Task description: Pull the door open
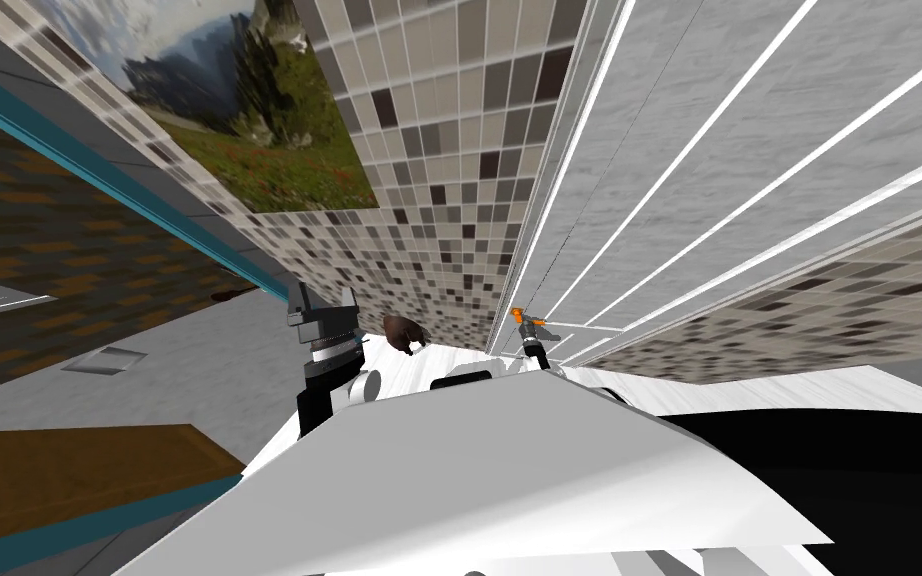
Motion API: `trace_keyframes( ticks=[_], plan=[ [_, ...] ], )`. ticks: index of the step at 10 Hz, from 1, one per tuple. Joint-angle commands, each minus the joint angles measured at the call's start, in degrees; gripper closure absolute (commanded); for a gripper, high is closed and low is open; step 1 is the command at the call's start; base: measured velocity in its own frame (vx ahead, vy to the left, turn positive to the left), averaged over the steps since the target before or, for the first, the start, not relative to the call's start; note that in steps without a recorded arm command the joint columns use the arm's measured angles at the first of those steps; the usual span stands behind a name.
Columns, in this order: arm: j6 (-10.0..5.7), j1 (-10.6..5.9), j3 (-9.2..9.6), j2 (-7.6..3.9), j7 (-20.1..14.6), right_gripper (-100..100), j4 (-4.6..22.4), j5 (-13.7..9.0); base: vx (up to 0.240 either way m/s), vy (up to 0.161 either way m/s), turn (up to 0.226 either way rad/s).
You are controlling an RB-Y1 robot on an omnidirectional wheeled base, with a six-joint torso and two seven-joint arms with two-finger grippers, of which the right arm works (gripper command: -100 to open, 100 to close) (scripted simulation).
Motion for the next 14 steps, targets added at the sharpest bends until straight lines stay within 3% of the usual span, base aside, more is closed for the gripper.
trace_keyframes(
  ticks=[1,6,12,14],
  plan=[
    [-0.09,0.0,-0.03,-0.03,0.0,100,0.0,0.0,-0.007,0.001,0.0],
    [-0.84,0.84,1.91,-1.23,-2.4,100,-0.2,1.2,-0.121,-0.026,0.08],
    [-2.4,2.3,5.32,-3.52,-6.8,100,-0.7,3.4,-0.236,-0.046,0.112],
    [-1.86,2.27,5.16,-3.06,-6.3,100,-0.7,3.2,-0.133,-0.023,0.087]
  ],
)
